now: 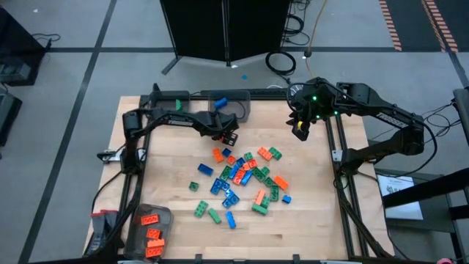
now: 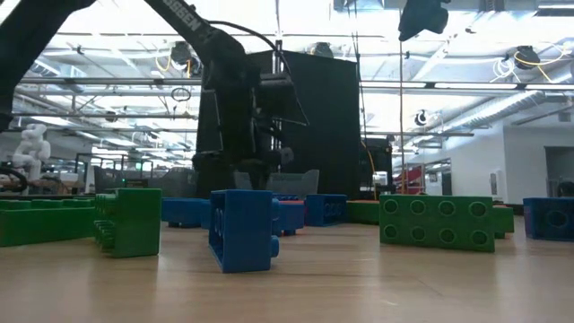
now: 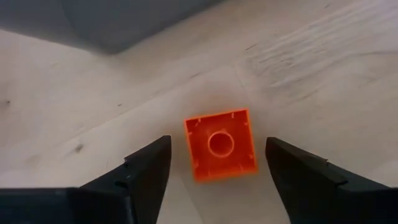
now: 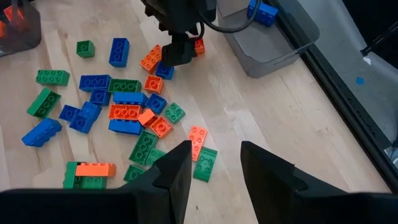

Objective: Sort blocks
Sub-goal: Put the orange gamepiece into the bottom black bin

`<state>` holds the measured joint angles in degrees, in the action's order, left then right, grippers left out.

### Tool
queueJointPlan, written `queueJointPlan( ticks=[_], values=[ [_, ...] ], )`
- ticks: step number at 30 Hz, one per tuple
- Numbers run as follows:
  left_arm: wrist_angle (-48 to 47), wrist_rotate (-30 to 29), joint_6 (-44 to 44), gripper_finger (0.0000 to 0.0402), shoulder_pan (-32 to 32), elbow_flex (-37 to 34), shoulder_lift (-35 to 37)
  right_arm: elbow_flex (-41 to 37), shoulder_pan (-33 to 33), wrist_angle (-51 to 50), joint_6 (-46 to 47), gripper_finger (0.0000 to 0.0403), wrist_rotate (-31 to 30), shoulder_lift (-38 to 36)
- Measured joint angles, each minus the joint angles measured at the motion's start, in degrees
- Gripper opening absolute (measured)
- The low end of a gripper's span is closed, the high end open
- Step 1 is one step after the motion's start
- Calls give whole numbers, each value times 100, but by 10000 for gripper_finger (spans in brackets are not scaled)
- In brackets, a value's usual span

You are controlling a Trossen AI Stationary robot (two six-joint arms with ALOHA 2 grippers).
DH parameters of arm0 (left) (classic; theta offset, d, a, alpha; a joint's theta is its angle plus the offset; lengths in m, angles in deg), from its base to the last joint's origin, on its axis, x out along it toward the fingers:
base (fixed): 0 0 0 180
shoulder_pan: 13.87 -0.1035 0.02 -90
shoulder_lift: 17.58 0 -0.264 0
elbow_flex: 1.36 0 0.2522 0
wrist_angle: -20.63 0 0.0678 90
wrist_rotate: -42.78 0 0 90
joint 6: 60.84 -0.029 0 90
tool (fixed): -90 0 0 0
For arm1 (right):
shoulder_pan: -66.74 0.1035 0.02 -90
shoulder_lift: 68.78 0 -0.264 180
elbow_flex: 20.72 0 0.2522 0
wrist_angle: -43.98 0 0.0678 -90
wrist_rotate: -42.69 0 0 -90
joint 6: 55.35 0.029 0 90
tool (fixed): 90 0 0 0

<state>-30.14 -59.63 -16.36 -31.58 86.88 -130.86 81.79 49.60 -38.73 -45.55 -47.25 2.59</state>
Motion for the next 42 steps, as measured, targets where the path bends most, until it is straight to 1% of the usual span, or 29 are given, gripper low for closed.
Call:
queueJointPlan(
  ticks=[8, 10, 12, 17, 20, 25, 30, 36, 39, 42],
  values=[
    [240, 20, -40, 153, -2, 0, -74, 0, 0, -31, -1, 135, -2, 0],
    [234, 26, -38, 133, -17, -2, -63, 0, 0, -31, -1, 135, 0, 0],
    [214, 84, -38, 122, -22, 0, -57, 0, 0, -28, -1, 135, 0, 0],
    [124, 382, -24, 122, 30, 0, 4, 0, 1, -28, -1, 135, 0, -1],
    [11, 444, -25, 122, 135, -1, 172, 0, 1, -21, -3, 135, -1, 0],
    [-364, 426, -37, 122, 363, -2, 689, 0, 1, 22, -2, 135, -2, 0],
    [-834, 431, -19, 122, 743, -2, 1418, 0, 2, 71, -1, 135, -2, 0],
    [-1961, 498, 30, 122, 1581, 0, 2360, 0, 0, 162, -1, 135, -2, -2],
    [-2495, 551, 326, 122, 2166, 0, 2797, 0, 2, 155, 1, 135, -2, -2],
    [-2995, 741, 753, 122, 2808, 0, 3163, 0, 2, 155, 121, 135, -2, -2]
  ],
)
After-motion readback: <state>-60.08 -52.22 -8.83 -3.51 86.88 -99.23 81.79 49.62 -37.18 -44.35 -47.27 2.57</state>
